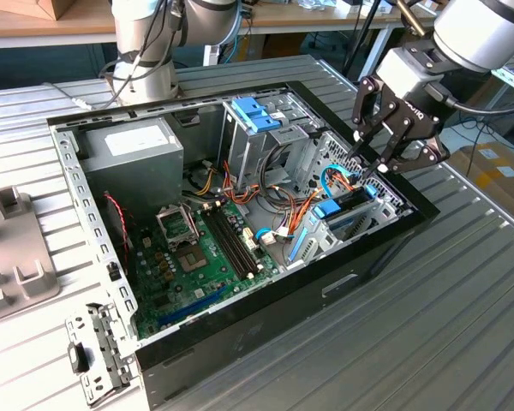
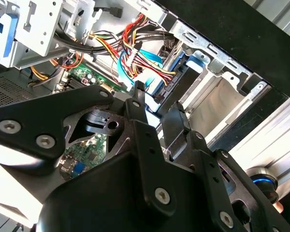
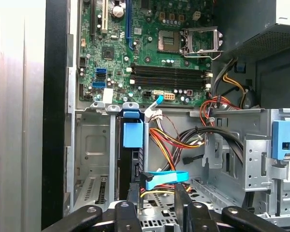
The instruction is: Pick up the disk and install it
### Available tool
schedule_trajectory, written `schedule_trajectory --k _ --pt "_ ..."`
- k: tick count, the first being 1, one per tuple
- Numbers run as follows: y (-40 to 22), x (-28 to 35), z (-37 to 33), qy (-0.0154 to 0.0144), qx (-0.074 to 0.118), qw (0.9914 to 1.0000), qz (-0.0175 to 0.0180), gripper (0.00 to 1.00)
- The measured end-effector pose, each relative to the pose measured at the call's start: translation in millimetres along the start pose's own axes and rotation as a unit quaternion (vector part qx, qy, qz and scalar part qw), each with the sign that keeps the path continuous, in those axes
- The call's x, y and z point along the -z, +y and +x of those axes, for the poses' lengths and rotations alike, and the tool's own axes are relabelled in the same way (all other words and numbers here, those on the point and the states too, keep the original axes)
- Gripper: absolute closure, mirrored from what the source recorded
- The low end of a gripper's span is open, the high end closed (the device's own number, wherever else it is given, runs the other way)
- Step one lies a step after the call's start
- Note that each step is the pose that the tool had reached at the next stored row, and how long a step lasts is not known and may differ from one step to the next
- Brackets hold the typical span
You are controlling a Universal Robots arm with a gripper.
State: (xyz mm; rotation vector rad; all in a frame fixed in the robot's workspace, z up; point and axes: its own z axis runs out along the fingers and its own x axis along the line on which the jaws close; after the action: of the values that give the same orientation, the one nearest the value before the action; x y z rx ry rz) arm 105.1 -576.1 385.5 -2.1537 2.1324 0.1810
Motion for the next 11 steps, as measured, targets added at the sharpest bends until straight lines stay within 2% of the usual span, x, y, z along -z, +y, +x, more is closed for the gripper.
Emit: schedule_trajectory --k 11 --pt "0.8 -3.5 0.8 0.0000 0.000 1.00000 0.0000 0.58"
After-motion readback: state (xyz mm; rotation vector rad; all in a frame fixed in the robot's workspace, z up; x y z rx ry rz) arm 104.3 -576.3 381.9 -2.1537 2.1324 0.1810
